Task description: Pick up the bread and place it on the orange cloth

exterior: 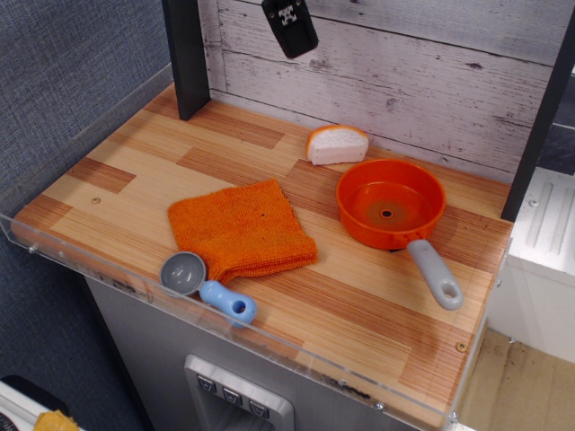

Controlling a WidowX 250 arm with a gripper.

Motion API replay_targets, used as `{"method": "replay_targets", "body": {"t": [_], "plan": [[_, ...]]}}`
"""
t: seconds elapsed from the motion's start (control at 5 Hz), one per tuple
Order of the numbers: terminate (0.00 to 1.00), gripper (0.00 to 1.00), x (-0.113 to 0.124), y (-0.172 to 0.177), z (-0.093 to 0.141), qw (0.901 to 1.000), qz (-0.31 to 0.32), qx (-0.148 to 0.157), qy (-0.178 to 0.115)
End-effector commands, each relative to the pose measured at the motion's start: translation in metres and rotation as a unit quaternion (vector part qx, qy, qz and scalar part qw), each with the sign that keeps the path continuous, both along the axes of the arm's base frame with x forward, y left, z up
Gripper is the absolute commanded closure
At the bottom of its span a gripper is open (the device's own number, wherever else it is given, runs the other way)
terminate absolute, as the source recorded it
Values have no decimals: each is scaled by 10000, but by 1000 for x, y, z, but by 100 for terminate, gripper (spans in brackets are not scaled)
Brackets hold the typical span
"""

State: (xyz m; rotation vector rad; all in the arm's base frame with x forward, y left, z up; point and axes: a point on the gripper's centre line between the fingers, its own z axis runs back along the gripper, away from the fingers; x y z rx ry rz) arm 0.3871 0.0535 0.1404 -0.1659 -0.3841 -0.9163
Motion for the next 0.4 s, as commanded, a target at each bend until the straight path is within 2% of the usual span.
{"method": "replay_targets", "body": {"t": [0.0, 0.2], "plan": [[0, 0, 7, -13, -20, 9991, -185, 248, 285], [0, 0, 11, -23, -42, 9984, -319, 29, 461]]}}
